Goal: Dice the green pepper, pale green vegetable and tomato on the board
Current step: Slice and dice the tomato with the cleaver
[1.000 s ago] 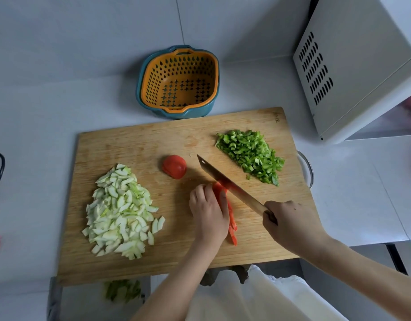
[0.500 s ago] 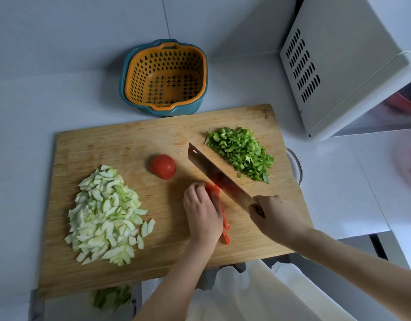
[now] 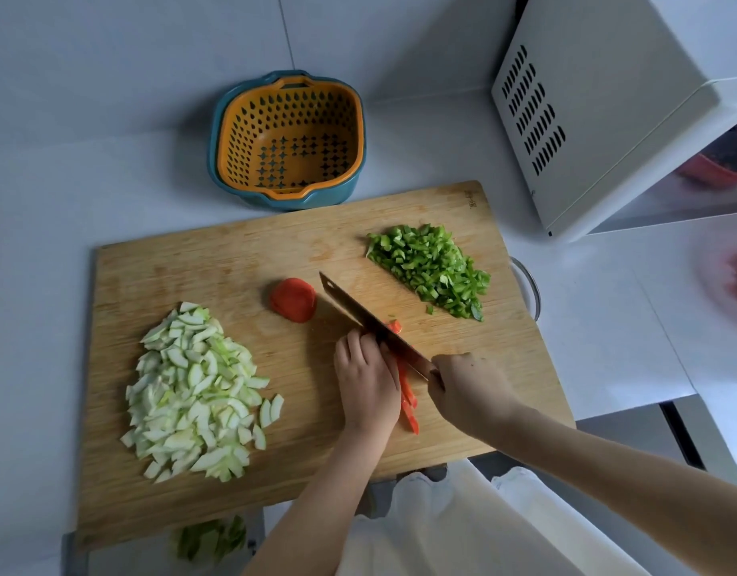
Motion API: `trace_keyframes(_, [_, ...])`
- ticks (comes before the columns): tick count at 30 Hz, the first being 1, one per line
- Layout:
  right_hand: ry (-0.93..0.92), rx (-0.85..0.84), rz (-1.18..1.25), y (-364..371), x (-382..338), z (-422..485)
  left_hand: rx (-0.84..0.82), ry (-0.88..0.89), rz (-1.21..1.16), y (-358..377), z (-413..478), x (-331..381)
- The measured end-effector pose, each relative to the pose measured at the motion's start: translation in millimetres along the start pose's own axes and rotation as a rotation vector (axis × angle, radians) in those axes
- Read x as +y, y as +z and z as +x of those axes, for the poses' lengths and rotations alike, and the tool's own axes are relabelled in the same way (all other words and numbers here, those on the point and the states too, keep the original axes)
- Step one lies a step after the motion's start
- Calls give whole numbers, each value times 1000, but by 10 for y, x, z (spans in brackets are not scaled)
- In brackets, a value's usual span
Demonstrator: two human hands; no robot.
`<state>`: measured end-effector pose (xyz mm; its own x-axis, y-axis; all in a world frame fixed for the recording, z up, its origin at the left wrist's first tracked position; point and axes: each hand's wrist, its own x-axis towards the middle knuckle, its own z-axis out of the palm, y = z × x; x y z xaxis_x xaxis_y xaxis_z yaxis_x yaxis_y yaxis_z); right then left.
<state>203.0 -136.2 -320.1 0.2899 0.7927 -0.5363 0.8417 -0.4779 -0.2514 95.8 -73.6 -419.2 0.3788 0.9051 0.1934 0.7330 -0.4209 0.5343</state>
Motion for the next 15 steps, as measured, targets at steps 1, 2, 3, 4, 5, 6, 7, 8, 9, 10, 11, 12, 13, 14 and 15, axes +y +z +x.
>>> trace_keyframes(1, [4, 12, 38, 12, 7, 15, -12, -4, -11, -12, 0, -1])
trace_keyframes(2, [10, 22, 78, 15, 32, 6, -27, -4, -21, -26, -2, -6])
trace_keyframes(3, [16, 40, 109, 13, 63, -31, -40, 0, -37, -45, -14, -10])
trace_keyframes(4, [24, 59, 124, -1, 94, -78, -44, 2, -55, -68, -21, -12])
trace_keyframes(5, [29, 71, 119, -25, 115, -135, -45, 0, -72, -88, -32, -15])
trace_keyframes(6, [35, 70, 96, -52, 127, -203, -48, -6, -88, -105, -50, -28])
trace_keyframes(7, [38, 62, 67, -85, 127, -271, -51, -9, -96, -120, -67, -47])
trace_keyframes(8, [41, 50, 38, -116, 122, -333, -50, -5, -93, -134, -85, -69])
trace_keyframes(9, [44, 37, 3, -149, 112, -381, -44, 11, -78, -134, -97, -96])
trace_keyframes(10, [43, 22, -35, -178, 104, -413, -34, 32, -62, -125, -100, -118])
trace_keyframes(11, [39, 8, -68, -210, 97, -435, -20, 50, -49, -111, -94, -130])
trace_keyframes(12, [32, -7, -93, -232, 90, -441, -9, 64, -34, -93, -90, -138])
trace_keyframes(13, [27, -18, -109, -246, 83, -434, -2, 76, -17, -80, -91, -143])
trace_keyframes(14, [24, -29, -118, -255, 72, -418, 1, 88, 1, -69, -94, -149])
trace_keyframes(15, [23, -40, -120, -262, 59, -394, 3, 101, 16, -58, -95, -159])
